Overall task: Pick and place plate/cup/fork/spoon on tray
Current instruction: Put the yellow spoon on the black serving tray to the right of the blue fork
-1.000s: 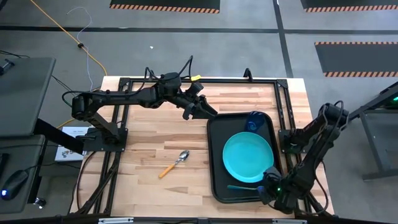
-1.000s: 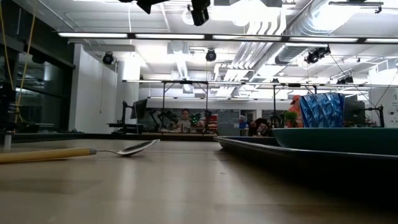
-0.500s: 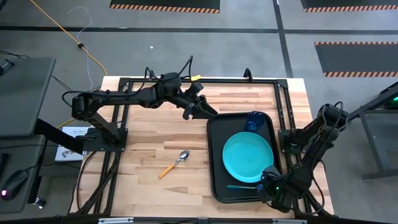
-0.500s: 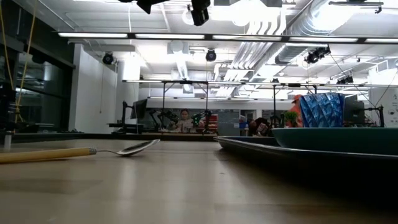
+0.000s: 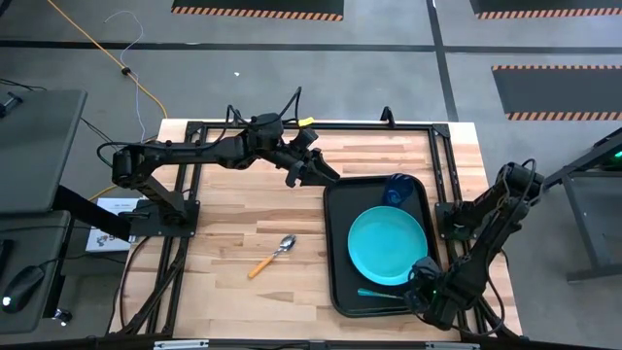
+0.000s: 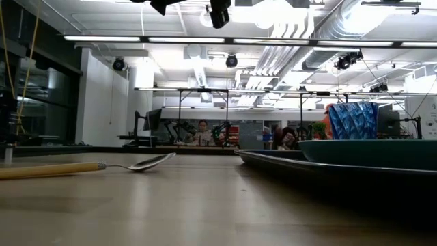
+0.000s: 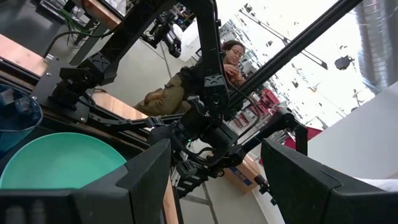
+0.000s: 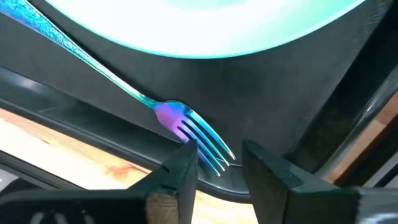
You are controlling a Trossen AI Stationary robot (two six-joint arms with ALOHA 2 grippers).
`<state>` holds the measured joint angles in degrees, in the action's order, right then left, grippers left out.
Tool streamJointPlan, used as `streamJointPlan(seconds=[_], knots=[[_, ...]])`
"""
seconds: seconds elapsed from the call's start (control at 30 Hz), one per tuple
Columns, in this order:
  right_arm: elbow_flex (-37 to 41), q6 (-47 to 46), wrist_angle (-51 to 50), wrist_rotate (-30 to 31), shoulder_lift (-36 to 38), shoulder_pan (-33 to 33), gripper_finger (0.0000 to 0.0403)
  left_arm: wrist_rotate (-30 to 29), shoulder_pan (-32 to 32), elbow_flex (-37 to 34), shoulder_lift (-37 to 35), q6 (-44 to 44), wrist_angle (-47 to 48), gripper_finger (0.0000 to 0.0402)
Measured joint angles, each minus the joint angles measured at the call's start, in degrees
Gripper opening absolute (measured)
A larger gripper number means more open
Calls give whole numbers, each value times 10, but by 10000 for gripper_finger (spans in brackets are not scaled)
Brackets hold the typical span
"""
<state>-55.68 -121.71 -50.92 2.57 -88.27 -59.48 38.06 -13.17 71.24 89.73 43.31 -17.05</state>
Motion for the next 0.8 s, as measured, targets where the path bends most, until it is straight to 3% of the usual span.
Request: streamJointPlan(seconds=[0.43, 0.53, 0.8], knots=[[0, 23, -59, 106, 70, 0, 136, 0, -3, 0, 0, 0, 0, 239], [0, 42, -58, 165, 90, 0, 136, 0, -8, 0, 0, 0, 0, 239], [0, 106, -31, 392, 147, 0, 136, 1, -28, 0, 0, 24, -27, 239]])
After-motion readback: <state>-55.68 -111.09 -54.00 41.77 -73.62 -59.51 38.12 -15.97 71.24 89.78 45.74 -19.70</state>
